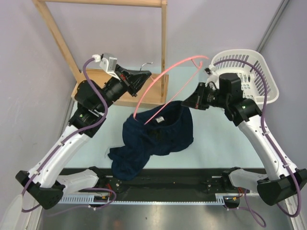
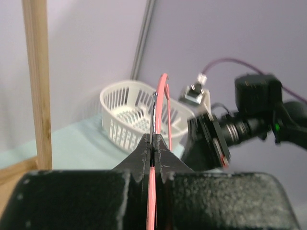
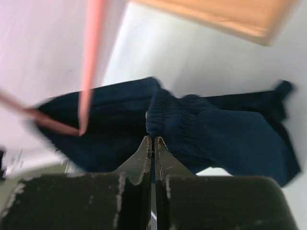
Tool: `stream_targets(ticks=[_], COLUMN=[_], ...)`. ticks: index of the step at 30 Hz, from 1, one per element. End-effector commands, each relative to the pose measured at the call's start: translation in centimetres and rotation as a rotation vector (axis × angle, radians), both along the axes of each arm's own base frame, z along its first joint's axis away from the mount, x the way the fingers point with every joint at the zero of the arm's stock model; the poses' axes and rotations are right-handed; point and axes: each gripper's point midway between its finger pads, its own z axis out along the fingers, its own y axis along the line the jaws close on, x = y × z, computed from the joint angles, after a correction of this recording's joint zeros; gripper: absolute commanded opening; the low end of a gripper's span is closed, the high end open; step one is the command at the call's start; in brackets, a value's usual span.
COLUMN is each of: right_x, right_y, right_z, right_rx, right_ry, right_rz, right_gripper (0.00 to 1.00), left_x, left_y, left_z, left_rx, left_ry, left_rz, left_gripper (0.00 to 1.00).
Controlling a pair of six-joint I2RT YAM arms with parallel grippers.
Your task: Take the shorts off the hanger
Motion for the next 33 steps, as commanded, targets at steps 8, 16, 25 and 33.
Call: stream_targets(ticks=[8, 16, 25, 33], right_x=[-0.4, 0.5, 1.3, 1.6], right_y=[-1.6, -5.1, -12.9, -12.7], right_z=[5.0, 7.6, 13.8, 14.6], right_rx=[0.075, 0.019, -0.233, -0.313], right_ry=[-0.186, -0.26, -0.393, -0.449], right_rz=[-0.006, -0.159, -0.579, -0.595], right_gripper=[0.0, 0.0, 0.0, 0.0], left_x=[4.0, 3.5, -1.4, -4.8], left_y=[1.0, 3.2, 9.1, 12.5], left_z=[9.1, 10.2, 7.2, 4.5], left_rx=[-0.341, -0.335, -0.342, -0.342], left_ry=[-0.104, -0.079, -0.007, 0.073], left_rz=[0.111, 0.192, 0.317, 0.366], left_gripper=[0.0, 0.0, 0.0, 0.0])
